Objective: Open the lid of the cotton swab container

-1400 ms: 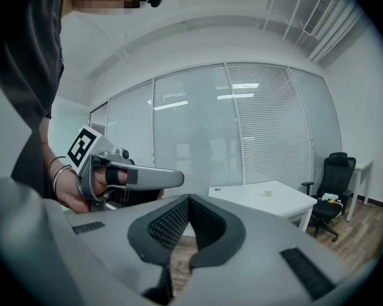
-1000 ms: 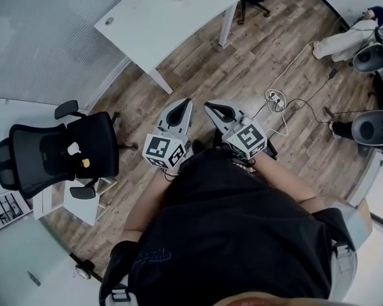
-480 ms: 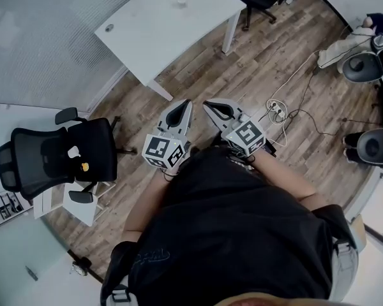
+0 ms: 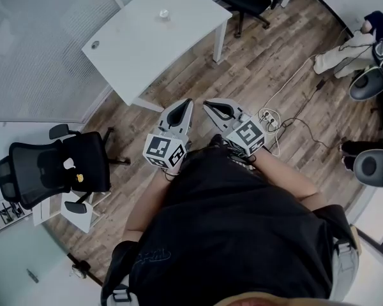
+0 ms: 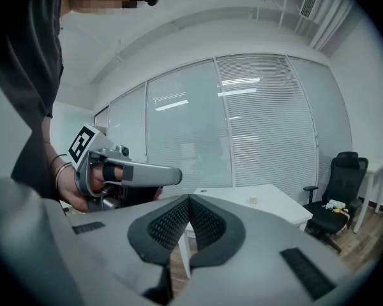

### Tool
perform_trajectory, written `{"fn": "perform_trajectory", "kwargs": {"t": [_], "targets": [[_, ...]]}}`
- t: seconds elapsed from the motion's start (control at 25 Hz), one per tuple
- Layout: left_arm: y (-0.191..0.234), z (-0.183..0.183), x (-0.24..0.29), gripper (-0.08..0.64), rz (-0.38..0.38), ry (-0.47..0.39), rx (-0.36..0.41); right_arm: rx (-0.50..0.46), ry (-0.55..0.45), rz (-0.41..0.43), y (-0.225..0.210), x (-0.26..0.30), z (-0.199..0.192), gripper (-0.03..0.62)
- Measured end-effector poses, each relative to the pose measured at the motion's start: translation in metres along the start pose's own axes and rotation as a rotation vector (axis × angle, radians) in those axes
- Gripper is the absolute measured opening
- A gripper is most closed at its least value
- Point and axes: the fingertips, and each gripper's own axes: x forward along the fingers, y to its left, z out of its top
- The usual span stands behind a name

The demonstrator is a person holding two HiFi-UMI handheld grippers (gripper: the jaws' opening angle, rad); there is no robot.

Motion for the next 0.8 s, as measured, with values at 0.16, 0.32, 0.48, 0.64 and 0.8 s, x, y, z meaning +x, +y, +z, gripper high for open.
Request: {"fn": "perform_trajectory", "kwargs": {"t": [0.16, 0.32, 0.48, 0.64, 0.8], "targets": [[-0.014, -0.011, 0.025, 0.014, -0.012, 0.027, -0.009, 0.028, 0.003, -0.007, -0.028, -0.013, -0.009, 0.021], [-0.01, -0.011, 0.04, 0.014, 0.01, 0.034, -0.015, 0.049, 0.005, -0.015, -0.045, -0.022, -0.015, 0.021], [-0.009, -0.008, 0.053, 0.014, 0.002, 0.035, -0.015, 0.065, 0.013, -0.026, -0.057, -0.024, -0.018, 0.021], [-0.006, -0.008, 0.069, 0.014, -0.021, 0.031, -0.021, 0.043, 0.013, -0.037, -0.07, -0.023, -0.016, 0.021], [-0.003, -0.003, 0.091, 0.014, -0.043, 0.032, 0.0, 0.038, 0.015, -0.068, -0.088, -0.025, -0.013, 0.021]]}}
